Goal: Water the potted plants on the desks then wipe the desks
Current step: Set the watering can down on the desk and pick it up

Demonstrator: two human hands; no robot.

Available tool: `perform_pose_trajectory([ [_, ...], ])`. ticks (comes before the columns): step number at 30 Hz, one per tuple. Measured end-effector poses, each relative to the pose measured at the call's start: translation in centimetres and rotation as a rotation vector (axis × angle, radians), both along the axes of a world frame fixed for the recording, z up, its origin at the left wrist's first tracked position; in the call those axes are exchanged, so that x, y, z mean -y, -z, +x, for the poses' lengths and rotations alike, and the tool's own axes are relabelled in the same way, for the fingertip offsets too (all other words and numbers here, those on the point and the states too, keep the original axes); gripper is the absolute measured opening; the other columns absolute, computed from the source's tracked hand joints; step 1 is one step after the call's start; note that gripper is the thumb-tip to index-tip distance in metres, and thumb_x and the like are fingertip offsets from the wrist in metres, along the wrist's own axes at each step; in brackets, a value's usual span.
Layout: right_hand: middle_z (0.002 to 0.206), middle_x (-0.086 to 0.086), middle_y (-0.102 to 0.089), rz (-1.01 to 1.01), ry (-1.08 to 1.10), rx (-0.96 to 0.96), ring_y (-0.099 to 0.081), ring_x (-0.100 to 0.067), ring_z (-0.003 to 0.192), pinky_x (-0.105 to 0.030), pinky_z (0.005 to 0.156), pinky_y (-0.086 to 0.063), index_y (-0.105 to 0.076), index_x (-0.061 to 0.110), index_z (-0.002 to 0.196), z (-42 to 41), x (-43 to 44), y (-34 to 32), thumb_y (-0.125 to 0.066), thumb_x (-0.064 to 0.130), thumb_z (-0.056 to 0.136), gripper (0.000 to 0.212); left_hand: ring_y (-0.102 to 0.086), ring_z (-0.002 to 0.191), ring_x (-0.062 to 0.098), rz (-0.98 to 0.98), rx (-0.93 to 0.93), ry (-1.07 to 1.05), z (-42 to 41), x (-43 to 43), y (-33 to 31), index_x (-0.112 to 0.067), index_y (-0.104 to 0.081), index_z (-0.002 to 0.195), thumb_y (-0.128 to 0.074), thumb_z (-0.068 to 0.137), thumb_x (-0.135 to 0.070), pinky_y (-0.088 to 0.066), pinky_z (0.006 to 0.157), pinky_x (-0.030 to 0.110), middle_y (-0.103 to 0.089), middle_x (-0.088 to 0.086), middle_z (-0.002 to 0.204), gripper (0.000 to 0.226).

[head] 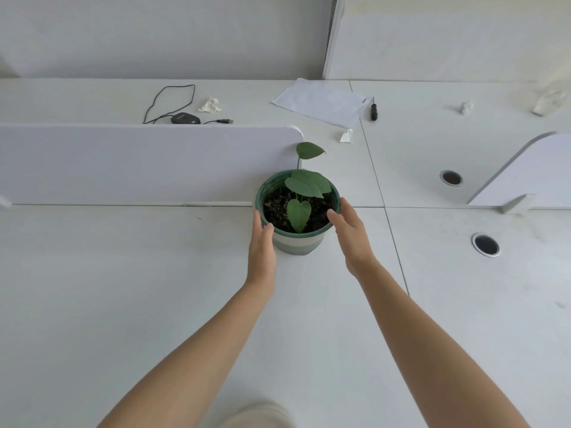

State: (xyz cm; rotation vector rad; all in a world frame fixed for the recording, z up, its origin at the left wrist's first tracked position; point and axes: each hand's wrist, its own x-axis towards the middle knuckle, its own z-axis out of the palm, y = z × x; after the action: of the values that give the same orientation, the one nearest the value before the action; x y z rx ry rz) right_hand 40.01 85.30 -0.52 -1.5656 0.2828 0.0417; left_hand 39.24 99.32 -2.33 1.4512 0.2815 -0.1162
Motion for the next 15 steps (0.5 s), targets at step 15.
perform_pose_trajectory([
  [15,0.144,-0.004,-0.04,0.055,0.061,-0.07,-0.038,-0.019,0.133,-0.03,0.108,-0.031,-0.026,0.016,0.142,0.0,-1.3,0.1,-0.044,0.025,0.093,0.053,-0.019,0.142,0.012,0.082,-0.026,0.023,1.0,0.2,-1.0,-0.024,-0.011,0.149,-0.031,0.099,-0.025,-0.018,0.11,0.025,-0.018,-0.006,0.156,0.055],
])
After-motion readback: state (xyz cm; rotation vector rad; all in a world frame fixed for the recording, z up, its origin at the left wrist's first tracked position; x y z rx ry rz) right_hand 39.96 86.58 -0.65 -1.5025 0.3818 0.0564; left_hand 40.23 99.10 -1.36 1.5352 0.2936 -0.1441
